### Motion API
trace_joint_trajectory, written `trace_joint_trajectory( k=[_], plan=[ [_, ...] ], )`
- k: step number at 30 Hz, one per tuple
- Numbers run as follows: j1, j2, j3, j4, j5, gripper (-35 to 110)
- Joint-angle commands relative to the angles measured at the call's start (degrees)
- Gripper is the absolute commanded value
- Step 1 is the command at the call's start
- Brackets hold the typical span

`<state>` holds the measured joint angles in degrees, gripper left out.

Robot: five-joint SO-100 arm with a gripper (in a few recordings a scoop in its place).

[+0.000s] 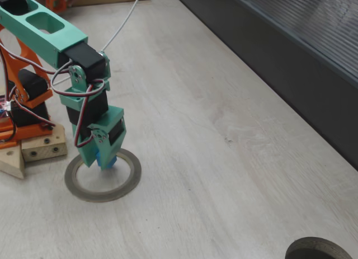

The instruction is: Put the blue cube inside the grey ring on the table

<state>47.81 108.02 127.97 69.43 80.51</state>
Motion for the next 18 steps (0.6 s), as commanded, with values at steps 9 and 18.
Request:
trace_joint_trajectory(
  k=[9,18],
  plan=[
    [0.1,1.6,1.0,0.4,0.5,2],
    [0.4,1.6,1.0,0.4,0.4,2]
  ],
)
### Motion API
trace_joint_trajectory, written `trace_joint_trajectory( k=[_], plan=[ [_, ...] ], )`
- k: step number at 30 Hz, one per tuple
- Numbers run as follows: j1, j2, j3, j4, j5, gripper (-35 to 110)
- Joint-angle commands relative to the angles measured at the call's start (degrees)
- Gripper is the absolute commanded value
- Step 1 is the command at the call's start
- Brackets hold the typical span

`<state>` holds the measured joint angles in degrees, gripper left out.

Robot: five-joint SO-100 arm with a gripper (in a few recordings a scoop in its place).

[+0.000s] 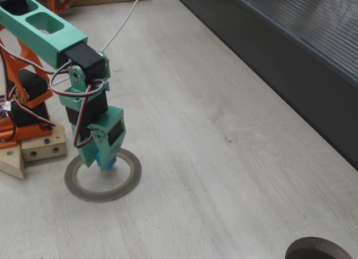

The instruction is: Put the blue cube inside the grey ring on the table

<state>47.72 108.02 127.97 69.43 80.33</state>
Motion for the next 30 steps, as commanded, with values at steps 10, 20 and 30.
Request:
trace_joint_trajectory(
  k=[10,20,30],
  plan=[
    [0.5,1.6,1.0,0.4,0.6,4],
    [0.6,1.6,1.0,1.2,0.6,33],
    [0.6,1.6,1.0,1.3,0.6,36]
  ],
)
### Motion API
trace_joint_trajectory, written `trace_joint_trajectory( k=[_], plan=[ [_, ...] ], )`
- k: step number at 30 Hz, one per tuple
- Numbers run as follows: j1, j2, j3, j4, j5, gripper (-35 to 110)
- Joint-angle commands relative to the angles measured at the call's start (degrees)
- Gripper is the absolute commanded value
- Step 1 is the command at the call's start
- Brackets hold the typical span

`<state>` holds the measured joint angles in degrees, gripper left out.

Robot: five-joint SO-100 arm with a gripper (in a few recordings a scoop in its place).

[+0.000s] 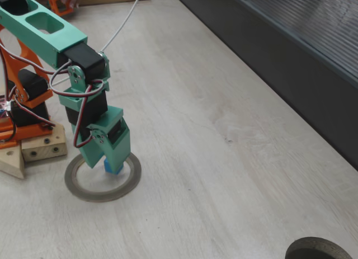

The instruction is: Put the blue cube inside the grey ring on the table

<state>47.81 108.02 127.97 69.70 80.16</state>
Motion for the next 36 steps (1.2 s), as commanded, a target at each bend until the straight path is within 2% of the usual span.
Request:
trace_joint_trajectory(
  k=[1,36],
  plan=[
    [0.5,1.6,1.0,1.1,0.8,36],
    [-0.1,2.5,0.0,1.0,0.9,36]
  ],
)
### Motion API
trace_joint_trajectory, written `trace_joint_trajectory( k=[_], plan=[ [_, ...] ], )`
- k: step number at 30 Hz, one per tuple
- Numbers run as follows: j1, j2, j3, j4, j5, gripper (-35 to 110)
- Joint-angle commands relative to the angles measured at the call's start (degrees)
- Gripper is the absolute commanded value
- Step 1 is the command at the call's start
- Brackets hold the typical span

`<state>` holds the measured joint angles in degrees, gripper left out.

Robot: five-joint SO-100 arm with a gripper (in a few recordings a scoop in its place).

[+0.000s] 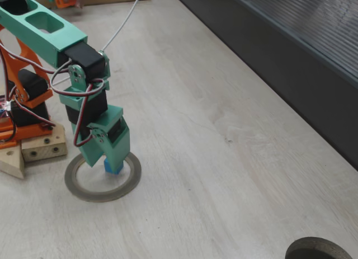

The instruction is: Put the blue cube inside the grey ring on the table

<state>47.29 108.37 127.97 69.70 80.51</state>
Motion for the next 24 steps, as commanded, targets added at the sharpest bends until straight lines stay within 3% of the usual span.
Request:
trace_joint_trajectory(
  k=[1,19,24],
  plan=[
    [0.4,2.2,0.0,1.0,0.5,36],
    [0.4,2.2,-21.4,1.2,0.8,36],
    [0.4,2.3,-21.5,9.7,0.8,36]
  ],
)
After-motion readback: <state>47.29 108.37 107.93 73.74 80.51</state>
